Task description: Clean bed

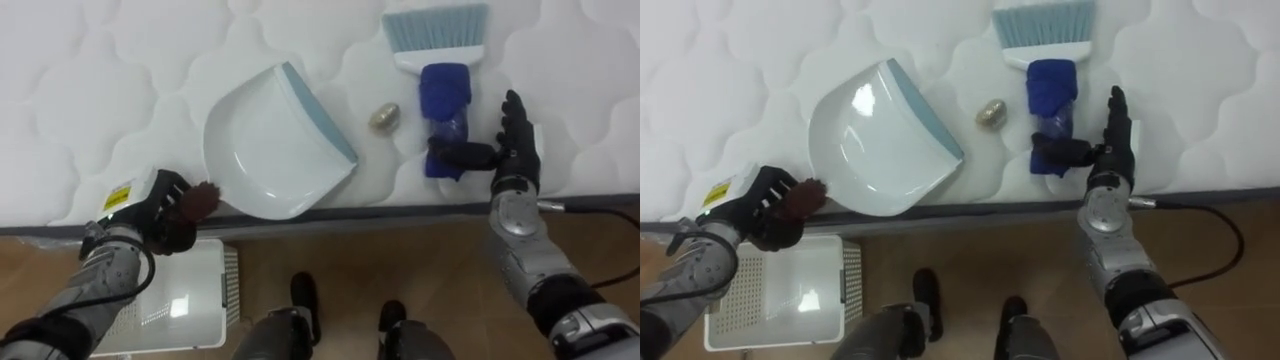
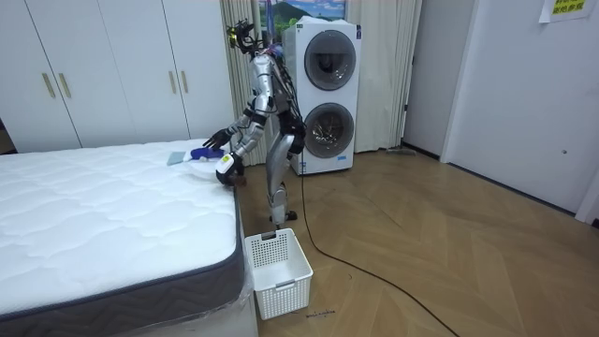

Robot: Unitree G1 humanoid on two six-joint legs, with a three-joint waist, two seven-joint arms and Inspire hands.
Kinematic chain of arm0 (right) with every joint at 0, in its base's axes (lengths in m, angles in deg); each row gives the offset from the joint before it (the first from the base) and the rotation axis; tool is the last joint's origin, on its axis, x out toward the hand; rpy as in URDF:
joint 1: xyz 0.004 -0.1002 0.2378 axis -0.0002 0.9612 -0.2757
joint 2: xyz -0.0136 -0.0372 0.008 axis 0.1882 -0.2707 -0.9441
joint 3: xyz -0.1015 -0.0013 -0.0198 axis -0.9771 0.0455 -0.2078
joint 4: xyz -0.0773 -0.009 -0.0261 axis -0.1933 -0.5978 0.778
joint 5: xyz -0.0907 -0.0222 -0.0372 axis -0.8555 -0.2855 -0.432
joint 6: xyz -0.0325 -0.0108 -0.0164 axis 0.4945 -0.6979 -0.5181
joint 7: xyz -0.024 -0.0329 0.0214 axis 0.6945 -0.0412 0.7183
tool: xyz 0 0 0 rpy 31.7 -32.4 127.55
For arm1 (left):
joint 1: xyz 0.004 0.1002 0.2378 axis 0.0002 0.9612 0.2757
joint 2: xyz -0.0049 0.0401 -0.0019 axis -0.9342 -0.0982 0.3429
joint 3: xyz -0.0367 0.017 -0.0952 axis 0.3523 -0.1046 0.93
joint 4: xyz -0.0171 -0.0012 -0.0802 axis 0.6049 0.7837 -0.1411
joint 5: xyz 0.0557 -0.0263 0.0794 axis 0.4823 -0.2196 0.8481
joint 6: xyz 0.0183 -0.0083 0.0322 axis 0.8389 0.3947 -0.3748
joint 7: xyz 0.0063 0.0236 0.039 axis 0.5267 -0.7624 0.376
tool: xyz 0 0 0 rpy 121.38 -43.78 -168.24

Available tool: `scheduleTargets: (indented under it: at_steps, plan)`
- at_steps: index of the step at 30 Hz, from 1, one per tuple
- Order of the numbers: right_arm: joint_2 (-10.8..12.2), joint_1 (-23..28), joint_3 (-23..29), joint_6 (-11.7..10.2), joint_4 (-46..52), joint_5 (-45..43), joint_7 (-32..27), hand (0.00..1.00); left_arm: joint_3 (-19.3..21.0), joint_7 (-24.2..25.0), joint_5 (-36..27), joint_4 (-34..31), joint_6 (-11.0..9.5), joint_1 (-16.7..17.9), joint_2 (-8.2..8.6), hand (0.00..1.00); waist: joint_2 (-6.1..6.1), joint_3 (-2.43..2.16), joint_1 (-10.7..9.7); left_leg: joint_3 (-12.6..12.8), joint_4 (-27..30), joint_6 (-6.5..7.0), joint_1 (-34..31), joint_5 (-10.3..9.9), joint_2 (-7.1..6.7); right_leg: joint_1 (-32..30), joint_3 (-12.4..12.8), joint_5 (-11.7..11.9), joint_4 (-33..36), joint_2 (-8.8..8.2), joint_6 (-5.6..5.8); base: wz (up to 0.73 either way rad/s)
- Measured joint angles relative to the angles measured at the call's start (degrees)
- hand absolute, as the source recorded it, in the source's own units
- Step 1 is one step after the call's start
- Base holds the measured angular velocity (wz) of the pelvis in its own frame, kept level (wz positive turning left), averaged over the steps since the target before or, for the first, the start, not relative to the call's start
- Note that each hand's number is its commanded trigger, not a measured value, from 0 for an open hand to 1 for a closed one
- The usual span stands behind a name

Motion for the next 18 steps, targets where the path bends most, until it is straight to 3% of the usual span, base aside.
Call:
scheduleTargets:
  at_steps: [12,14,16,18]
  plan:
    - [0.0,-1.6,0.0,0.0,-1.9,-0.1,-1.3,0.00,-0.1,-0.6,0.0,0.0,-0.1,-0.7,0.00,1.00,-0.36,0.28,0.1,-0.2,-0.1,0.00,-0.6,0.0,-0.23,-0.5,-0.1,0.0,-0.2,-0.10,0.07,0.00]
    - [0.0,-1.8,0.0,0.0,-1.9,-0.1,-1.7,0.00,-0.3,-1.2,0.0,0.1,-0.1,-1.1,0.00,1.00,-0.52,0.43,0.1,-0.2,0.0,0.00,-0.9,0.0,-0.28,-0.9,-0.1,-0.1,0.2,-0.19,0.12,0.00]
    - [0.0,-2.7,0.0,0.0,-2.1,-0.1,-2.2,0.00,-0.8,-1.3,0.0,0.2,0.1,-2.4,0.00,1.00,-0.54,0.91,0.1,-0.2,0.7,0.01,-1.6,0.0,-0.34,-1.6,-0.1,-0.5,1.1,-0.31,0.09,0.06]
    - [0.1,-3.1,0.0,0.0,-2.4,-0.4,-2.6,0.00,-1.2,-1.3,0.0,0.1,0.4,-3.1,0.05,1.00,-0.55,1.01,0.0,-0.2,1.0,0.13,-2.1,-0.1,-0.47,-2.4,-0.1,-0.9,2.0,-0.52,0.07,0.07]
